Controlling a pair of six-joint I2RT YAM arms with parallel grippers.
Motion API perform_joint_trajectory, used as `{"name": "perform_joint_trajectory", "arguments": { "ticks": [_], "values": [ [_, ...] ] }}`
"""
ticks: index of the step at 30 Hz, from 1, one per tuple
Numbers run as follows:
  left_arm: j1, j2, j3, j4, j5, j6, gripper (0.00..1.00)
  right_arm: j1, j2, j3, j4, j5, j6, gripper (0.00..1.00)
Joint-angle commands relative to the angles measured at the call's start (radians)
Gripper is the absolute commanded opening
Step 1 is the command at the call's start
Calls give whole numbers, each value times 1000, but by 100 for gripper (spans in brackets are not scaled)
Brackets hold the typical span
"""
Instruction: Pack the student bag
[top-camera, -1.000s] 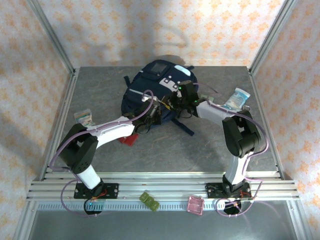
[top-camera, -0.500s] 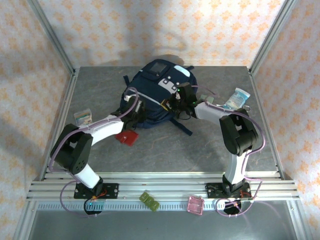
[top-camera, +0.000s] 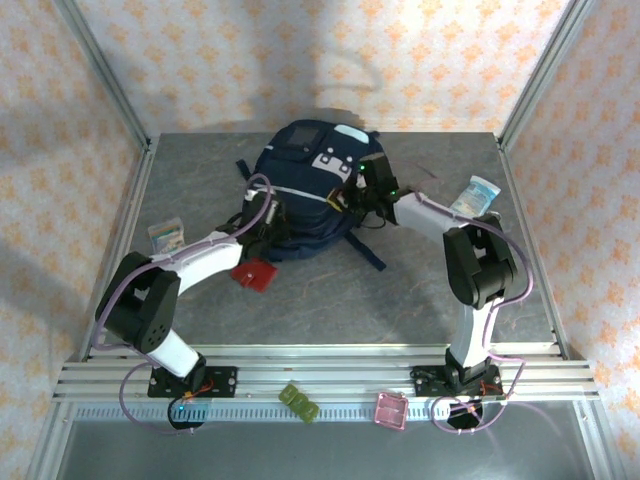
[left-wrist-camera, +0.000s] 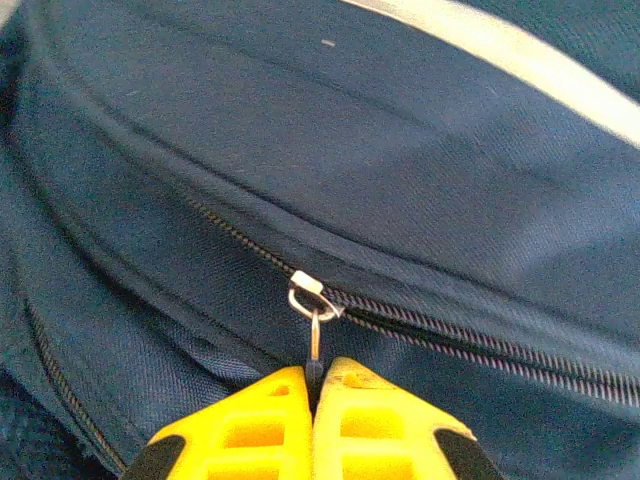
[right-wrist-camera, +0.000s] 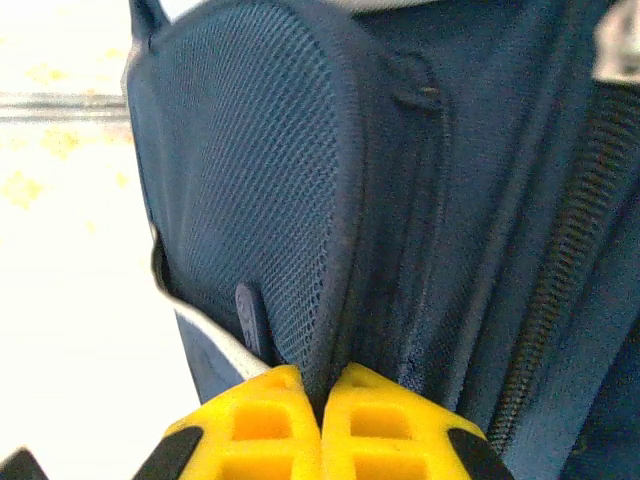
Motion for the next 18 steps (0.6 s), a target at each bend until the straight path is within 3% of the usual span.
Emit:
{"name": "perform_joint_trajectory", "arguments": {
  "ticks": [1, 2, 6, 11, 18],
  "values": [
    [-106, 13, 23, -62, 39, -18, 0, -68, 28, 133, 35, 100, -57, 0],
    [-126, 26, 42, -52, 42, -26, 0, -73, 35, 150, 28, 99, -60, 0],
    [-170, 102, 122, -20, 53, -46, 0, -78, 26, 144, 30, 74, -44, 31],
    [-181, 153, 181, -15, 54, -40, 0, -47, -62, -20, 95, 40, -7, 37],
    [-181, 161, 189, -12, 54, -36, 0, 28, -138, -174, 194, 21, 54, 36]
  ]
}}
